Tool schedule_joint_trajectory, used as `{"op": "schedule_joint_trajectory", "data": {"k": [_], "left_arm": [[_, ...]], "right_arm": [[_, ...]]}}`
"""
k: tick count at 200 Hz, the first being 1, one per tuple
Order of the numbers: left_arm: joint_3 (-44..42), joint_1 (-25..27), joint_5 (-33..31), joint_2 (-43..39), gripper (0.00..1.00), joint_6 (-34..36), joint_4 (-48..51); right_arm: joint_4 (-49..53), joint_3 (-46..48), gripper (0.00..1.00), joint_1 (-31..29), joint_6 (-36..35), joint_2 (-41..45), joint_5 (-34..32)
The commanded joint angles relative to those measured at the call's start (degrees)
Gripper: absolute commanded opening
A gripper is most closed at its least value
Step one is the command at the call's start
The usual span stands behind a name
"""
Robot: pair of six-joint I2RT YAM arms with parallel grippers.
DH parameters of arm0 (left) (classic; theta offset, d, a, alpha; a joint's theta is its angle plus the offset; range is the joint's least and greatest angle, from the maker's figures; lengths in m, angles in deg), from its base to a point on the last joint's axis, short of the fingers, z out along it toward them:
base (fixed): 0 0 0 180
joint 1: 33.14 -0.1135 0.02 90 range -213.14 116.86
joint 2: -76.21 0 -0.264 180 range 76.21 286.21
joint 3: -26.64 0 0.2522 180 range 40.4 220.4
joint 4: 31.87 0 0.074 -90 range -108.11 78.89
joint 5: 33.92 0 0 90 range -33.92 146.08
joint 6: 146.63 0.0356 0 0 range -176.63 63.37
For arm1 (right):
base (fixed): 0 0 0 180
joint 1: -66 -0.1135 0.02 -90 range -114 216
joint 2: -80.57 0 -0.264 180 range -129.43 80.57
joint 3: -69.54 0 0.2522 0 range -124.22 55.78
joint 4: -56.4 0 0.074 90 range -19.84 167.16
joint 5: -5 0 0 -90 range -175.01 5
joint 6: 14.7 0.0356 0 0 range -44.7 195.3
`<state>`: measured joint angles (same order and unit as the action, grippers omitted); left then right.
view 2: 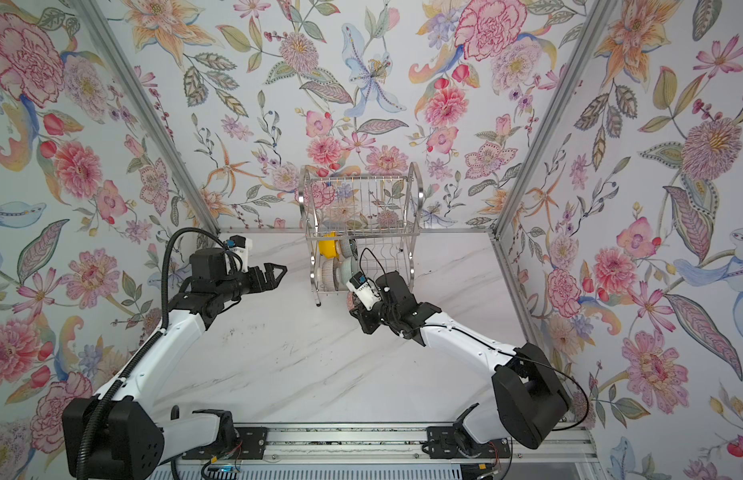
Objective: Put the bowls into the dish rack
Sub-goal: 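Carry the leaf-patterned bowl into the rack beside the pale green bowl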
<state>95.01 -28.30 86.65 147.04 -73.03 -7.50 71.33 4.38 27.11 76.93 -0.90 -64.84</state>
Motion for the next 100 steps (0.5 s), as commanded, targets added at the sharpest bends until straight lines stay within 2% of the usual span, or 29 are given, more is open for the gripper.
{"op": "schedule_joint_trajectory", "data": {"k": [1, 55, 100], "left_arm": [[-3.2, 0.2, 5.0, -1.9, 0.99, 1.4, -5.2], [-6.9, 0.2, 9.5, -3.3, 0.99, 2.6, -10.5], [-7.7, 0.7, 12.0, -3.5, 0.99, 3.5, -11.2]], "right_arm": [[-11.3, 1.8, 0.0, 1.0, 6.4, 2.3, 2.5], [-17.3, 4.5, 0.0, 3.1, 12.2, 4.4, 2.6], [-25.1, 8.9, 0.0, 5.4, 18.0, 7.4, 2.1]]}}
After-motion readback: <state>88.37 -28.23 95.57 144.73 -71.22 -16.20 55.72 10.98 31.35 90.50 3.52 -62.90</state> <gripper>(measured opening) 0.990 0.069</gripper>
